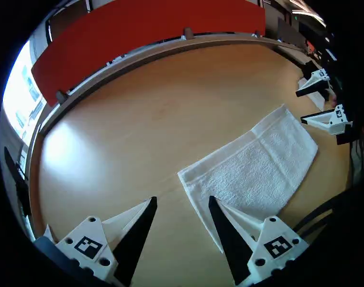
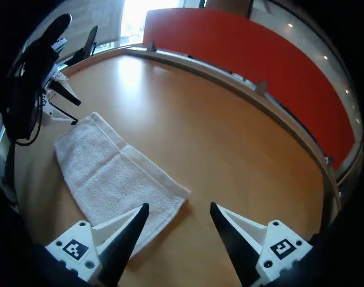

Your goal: Fold towel

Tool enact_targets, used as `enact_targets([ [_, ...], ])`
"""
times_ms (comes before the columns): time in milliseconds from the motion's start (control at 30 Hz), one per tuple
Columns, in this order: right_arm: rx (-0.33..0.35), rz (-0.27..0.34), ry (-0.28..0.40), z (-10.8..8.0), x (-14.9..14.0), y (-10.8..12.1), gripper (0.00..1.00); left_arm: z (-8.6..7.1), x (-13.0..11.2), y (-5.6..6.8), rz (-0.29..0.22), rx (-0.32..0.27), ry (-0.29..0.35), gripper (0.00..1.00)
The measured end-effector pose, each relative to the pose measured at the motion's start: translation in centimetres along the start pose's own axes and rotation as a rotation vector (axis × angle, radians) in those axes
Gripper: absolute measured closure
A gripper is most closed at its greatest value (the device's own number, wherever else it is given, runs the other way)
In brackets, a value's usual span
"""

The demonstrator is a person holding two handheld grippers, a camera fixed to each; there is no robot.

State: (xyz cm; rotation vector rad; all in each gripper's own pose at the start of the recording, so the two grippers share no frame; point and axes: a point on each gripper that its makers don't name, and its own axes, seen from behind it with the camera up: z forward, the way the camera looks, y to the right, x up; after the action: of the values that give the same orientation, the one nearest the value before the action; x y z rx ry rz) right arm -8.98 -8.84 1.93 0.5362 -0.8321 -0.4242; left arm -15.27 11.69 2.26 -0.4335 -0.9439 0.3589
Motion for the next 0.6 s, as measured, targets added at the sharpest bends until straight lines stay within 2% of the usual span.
enact_targets([
  [300,0.011,0.010,0.012,-1.6,-0.5,-1.4,0.01,-1.7,-0.7,0.3,-0.031,-0.001,0.012,0.21],
  [600,0.012,0.021,0.012,-3.6,-2.4,-3.1,0.01,-3.6,-3.6,1.8,-0.071,0.000,-0.002,0.20],
])
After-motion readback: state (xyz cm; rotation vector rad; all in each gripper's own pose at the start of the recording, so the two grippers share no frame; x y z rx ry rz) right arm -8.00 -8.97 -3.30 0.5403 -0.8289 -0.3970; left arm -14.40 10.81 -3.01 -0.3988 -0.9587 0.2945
